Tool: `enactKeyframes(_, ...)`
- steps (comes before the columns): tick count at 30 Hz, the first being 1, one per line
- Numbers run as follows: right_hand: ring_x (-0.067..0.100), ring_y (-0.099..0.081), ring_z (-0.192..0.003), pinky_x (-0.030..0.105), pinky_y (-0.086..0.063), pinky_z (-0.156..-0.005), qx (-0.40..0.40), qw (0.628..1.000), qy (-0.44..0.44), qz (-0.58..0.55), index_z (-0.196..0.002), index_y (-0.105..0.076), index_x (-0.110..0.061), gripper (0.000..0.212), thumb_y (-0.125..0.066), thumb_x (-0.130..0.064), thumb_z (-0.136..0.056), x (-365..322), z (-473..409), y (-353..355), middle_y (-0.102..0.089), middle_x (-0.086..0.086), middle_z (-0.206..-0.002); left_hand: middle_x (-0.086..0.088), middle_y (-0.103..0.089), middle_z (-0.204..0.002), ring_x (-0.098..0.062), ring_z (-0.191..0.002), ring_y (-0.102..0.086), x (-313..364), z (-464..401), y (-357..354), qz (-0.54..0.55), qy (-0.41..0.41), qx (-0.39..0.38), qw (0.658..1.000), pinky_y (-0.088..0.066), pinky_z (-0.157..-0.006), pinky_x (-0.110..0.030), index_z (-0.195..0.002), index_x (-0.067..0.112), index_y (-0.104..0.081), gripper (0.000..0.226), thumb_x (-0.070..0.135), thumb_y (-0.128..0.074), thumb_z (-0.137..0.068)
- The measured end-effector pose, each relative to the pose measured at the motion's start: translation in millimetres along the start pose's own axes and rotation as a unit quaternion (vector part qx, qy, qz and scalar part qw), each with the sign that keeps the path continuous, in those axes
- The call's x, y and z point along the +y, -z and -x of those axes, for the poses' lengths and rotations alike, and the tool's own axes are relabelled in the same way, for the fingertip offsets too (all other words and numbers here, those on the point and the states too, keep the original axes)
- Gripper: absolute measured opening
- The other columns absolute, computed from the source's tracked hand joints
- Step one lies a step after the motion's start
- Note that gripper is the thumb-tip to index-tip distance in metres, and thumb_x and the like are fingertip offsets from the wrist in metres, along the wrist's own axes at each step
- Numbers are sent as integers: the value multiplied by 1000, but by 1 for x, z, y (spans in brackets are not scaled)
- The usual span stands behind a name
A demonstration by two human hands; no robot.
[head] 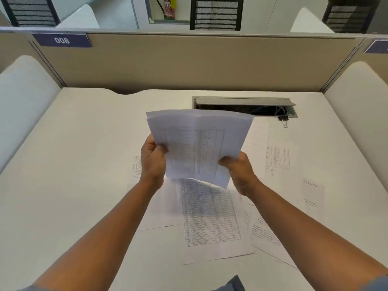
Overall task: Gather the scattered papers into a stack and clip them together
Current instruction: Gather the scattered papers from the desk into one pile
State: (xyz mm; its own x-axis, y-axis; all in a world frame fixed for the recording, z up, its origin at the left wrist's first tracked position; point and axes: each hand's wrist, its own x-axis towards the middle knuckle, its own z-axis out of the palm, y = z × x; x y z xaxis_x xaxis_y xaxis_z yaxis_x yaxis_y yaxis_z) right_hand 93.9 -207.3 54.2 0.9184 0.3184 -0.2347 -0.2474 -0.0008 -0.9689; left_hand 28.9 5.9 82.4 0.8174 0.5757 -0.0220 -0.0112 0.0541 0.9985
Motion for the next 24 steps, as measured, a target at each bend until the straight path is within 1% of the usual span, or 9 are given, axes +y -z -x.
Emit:
enactKeyframes(3,29,-70,-102,48,-59,-91,8,1000,-11,15,-98,-74,-20,26,-68,-13,-73,7,4,0,-74,6,-101,-2,-67,-95,-14,-90,-63,-14,0,2,-22,28,-21,999,-56,-77,-34,-91,13,-65,36,-13,-40,-88)
enactKeyframes(5,34,-68,-106,52,-58,-93,8,1000,-11,23,-98,-74,-21,24,-70,-7,-79,11,5,0,-74,7,-101,-2,-69,-96,-22,-95,-64,-21,2,2,-32,51,-22,998,-57,-80,-40,-91,16,-67,38,-12,-42,-87)
enactKeyframes(7,36,-67,-109,52,-59,-92,5,1000,5,24,-102,-73,-22,29,-67,3,-89,9,3,0,-73,10,-105,-2,-70,-97,-23,-96,-64,-21,3,2,-25,41,-18,999,-59,-80,-40,-90,18,-68,41,-13,-42,-86)
enactKeyframes(10,32,-67,-108,48,-61,-90,-7,999,22,28,-105,-71,-28,35,-64,4,-93,8,2,-1,-71,14,-111,-3,-69,-100,-22,-97,-64,-21,3,3,-12,27,-25,999,-60,-82,-39,-93,21,-68,44,-14,-42,-87)
enactKeyframes(13,34,-66,-109,54,-57,-95,-15,998,-7,56,-105,-72,-23,32,-65,4,-90,17,2,1,-71,17,-113,-4,-70,-102,-30,-103,-65,-31,5,5,-21,80,-30,996,-59,-90,-47,-94,19,-70,41,-13,-44,-90)
enactKeyframes(15,35,-65,-111,53,-56,-97,-21,998,-25,62,-106,-71,-22,32,-65,4,-89,22,3,3,-71,17,-114,-5,-71,-104,-32,-106,-65,-36,8,7,-39,113,-49,992,-58,-93,-50,-98,18,-70,33,-7,-49,-95)
enactKeyframes(19,31,-65,-111,44,-57,-93,-9,998,-47,48,-103,-68,-23,27,-66,1,-91,16,0,5,-72,7,-109,-3,-72,-106,-26,-103,-66,-32,6,12,-59,130,-90,986,-57,-87,-40,-105,17,-69,15,6,-62,-98)
enactKeyframes(22,24,-69,-109,43,-57,-96,2,999,-45,30,-108,-69,-23,18,-71,-13,-94,13,-4,7,-74,2,-113,-1,-74,-109,-20,-101,-71,-27,2,14,-56,119,-105,986,-59,-85,-37,-109,21,-68,15,11,-65,-99)
enactKeyframes(24,22,-71,-108,42,-58,-94,8,999,-43,20,-113,-70,-22,18,-71,-23,-95,14,-4,8,-75,1,-115,3,-76,-109,-16,-97,-74,-27,2,14,-49,127,-113,984,-62,-81,-33,-112,22,-68,19,10,-64,-99)
